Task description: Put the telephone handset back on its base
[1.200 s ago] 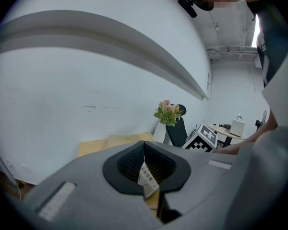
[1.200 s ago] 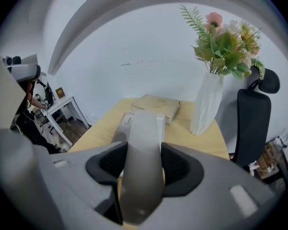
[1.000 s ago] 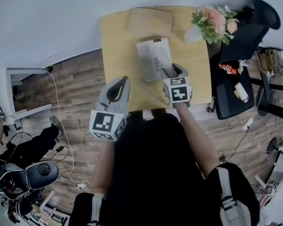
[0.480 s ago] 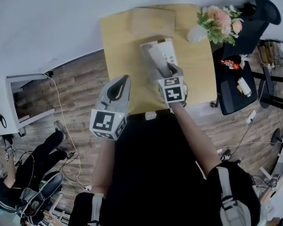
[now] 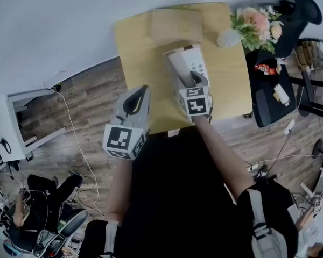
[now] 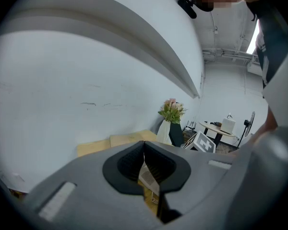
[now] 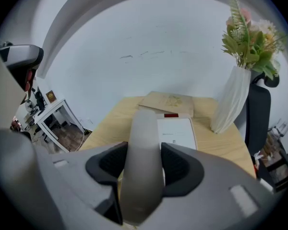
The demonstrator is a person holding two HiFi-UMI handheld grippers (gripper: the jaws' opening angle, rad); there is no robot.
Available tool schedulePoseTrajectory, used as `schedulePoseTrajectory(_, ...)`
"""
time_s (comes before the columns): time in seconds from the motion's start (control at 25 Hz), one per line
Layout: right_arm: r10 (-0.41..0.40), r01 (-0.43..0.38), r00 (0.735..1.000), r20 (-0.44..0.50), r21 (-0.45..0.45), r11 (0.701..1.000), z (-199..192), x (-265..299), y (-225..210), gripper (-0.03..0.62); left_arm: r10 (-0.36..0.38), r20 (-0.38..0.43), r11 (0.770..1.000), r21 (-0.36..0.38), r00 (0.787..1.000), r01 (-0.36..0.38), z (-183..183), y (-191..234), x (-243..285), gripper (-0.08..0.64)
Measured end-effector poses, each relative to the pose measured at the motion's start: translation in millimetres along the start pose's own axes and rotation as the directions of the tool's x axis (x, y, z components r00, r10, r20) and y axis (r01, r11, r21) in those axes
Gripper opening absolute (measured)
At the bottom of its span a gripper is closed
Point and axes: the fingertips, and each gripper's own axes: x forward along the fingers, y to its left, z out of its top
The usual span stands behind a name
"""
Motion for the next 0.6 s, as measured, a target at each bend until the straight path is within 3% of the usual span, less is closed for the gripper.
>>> schedulePoseTrajectory(0.6,-0.081,0.081,0.997,0.005,0.039,0.996,4.4,18.2,14.0,0.219,-0.073,-0.03,0.997,-0.007,0.997,0.073,-7.4,37.0,11.6,0.011)
